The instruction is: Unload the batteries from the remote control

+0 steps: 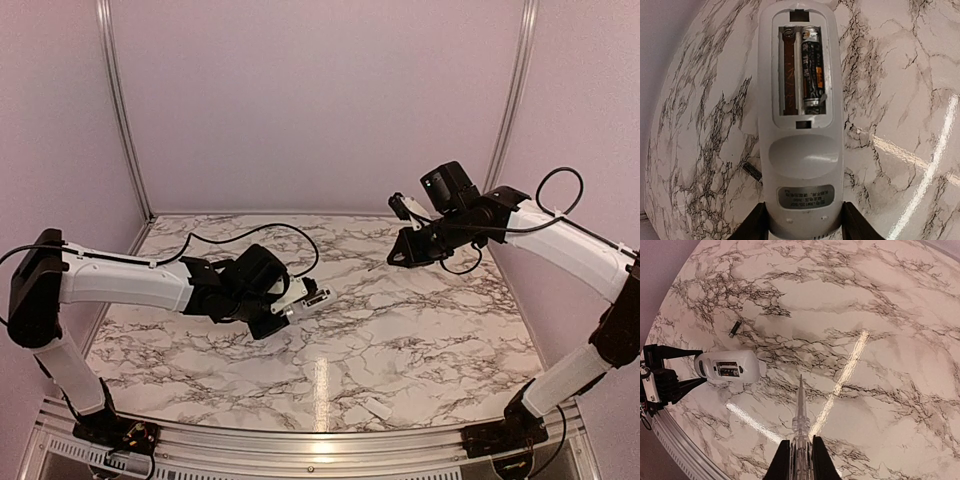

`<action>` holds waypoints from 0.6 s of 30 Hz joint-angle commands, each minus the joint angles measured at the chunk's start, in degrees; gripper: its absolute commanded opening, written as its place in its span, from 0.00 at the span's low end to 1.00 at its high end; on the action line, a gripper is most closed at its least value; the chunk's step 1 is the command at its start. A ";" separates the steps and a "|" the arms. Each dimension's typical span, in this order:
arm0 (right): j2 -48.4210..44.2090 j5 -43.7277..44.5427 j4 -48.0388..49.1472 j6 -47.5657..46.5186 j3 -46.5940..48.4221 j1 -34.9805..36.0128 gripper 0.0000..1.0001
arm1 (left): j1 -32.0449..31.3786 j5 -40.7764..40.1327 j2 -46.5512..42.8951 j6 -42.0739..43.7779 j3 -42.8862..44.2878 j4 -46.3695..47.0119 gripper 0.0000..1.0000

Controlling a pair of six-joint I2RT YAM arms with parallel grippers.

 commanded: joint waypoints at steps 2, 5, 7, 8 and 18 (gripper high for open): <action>-1.41 -4.83 0.98 -3.99 1.73 -0.20 0.00 | -0.24 0.26 -2.88 4.04 -1.62 3.88 0.12; -1.71 -8.06 0.68 -7.01 1.61 -0.20 0.00 | -0.22 0.73 -2.18 5.62 -1.04 2.18 0.09; -1.27 -11.36 -0.03 -8.67 1.84 -0.20 0.00 | -0.24 1.78 -2.17 6.50 -0.97 1.75 0.08; -0.77 -13.40 -0.64 -9.77 2.25 -0.17 0.00 | -0.24 1.60 -2.14 6.67 -0.91 1.82 0.08; 0.28 -25.88 0.45 -18.69 2.73 1.06 0.00 | -0.41 0.59 -2.51 12.01 -0.40 1.89 0.06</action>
